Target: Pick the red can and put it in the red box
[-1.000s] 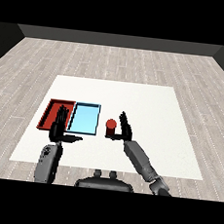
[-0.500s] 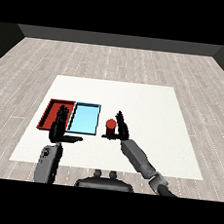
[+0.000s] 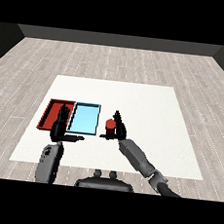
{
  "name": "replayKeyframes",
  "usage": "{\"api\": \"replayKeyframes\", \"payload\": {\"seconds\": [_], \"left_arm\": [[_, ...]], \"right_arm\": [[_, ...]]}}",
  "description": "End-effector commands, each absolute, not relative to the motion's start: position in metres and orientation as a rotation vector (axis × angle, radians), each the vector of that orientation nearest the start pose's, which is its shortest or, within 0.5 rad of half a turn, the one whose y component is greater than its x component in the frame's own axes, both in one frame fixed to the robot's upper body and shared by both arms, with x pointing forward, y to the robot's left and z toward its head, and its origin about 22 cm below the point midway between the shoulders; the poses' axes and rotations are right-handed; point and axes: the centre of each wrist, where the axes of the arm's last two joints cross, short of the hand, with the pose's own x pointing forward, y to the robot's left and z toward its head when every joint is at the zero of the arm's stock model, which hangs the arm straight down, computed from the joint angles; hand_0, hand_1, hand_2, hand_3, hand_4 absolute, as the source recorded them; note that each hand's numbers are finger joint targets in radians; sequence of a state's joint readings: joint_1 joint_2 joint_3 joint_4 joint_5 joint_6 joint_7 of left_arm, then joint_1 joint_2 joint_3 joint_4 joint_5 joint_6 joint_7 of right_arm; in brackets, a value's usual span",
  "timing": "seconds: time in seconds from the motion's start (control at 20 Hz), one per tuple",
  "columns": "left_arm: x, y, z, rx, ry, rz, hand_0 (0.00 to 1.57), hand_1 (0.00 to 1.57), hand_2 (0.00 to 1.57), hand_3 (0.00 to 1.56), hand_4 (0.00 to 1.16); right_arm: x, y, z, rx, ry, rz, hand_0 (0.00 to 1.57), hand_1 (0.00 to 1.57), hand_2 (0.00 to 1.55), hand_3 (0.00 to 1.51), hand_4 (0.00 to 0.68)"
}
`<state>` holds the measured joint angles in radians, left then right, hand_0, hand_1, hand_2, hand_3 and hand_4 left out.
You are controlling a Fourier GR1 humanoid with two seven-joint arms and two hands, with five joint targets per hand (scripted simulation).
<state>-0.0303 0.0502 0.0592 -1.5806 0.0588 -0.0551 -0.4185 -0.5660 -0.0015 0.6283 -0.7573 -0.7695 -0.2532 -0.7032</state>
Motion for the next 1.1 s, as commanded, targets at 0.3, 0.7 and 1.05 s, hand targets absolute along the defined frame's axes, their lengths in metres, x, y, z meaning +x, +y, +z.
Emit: {"api": "replayKeyframes", "payload": {"seconds": [0.3, 0.7, 1.05], "left_arm": [[0.243, 0.251, 0.011, -0.031, -2.01, 0.02, 0.0, 0.0, 0.0, 0.0, 0.0], [0.23, 0.274, 0.007, 0.005, -2.028, -0.002, 0.0, 0.0, 0.0, 0.0, 0.0], [0.256, 0.25, 0.021, 0.013, -2.031, -0.006, 0.0, 0.0, 0.0, 0.0, 0.0]], "right_arm": [[0.318, -0.07, -0.057, 0.322, -1.703, -0.002, 0.0, 0.0, 0.0, 0.0, 0.0], [0.321, -0.07, -0.06, 0.109, -1.605, -0.01, 1.57, 1.57, 1.53, 1.48, 0.591], [0.315, -0.067, -0.055, 0.057, -1.572, 0.032, 1.57, 1.57, 1.49, 1.43, 0.57]]}}
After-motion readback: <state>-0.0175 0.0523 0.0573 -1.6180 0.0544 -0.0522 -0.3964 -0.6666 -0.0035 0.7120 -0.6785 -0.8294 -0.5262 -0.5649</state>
